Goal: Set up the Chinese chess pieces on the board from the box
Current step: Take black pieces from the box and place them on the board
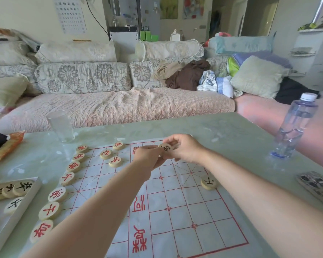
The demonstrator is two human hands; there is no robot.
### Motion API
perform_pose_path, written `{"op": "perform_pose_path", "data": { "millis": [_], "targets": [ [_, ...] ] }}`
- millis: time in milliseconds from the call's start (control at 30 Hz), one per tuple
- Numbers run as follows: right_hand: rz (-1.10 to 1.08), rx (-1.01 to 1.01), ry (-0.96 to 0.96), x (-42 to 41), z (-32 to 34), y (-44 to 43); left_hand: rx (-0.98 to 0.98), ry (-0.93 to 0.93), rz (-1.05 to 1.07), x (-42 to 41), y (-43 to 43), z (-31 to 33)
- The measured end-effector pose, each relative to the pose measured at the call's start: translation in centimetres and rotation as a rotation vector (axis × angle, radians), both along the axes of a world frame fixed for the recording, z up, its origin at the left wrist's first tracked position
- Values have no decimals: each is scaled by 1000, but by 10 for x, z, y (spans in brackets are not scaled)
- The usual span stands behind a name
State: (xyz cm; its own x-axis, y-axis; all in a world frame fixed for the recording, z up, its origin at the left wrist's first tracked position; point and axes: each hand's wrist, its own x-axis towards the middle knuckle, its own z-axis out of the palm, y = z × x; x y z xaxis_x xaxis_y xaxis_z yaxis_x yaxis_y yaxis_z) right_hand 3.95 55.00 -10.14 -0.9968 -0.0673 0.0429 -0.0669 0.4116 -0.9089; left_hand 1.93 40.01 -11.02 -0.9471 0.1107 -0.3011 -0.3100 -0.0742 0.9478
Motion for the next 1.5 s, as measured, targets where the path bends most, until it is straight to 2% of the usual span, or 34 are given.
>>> {"op": "perform_pose_path", "data": {
  "millis": [133,200,267,300,400,500,600,733,1033,1167,1500],
  "targets": [
    [-89,117,55,-7,-6,26,-41,12,-39,-10,26,-8],
    [-163,241,80,-15,-12,44,-273,125,-54,-20,33,-12],
    [-265,350,93,-26,-22,65,-680,355,-96,-30,33,-18],
    [-320,373,88,-30,-27,76,-822,462,-120,-36,32,-22],
    [-453,381,64,-38,-37,101,-987,635,-202,-55,31,-33],
    [-491,408,47,-50,-48,109,-1077,685,-327,-70,34,-43],
    [-477,447,57,-59,-55,103,-1111,660,-385,-79,39,-51],
    [-466,490,118,-67,-59,90,-1120,670,-360,-80,42,-54],
    [-467,684,43,-68,-47,74,-1117,751,-383,-72,34,-52],
    [-383,650,70,-64,-36,57,-1094,791,-305,-64,21,-46],
    [-108,485,68,-42,0,-47,-1063,715,-130,-26,-72,-16]
  ]
}}
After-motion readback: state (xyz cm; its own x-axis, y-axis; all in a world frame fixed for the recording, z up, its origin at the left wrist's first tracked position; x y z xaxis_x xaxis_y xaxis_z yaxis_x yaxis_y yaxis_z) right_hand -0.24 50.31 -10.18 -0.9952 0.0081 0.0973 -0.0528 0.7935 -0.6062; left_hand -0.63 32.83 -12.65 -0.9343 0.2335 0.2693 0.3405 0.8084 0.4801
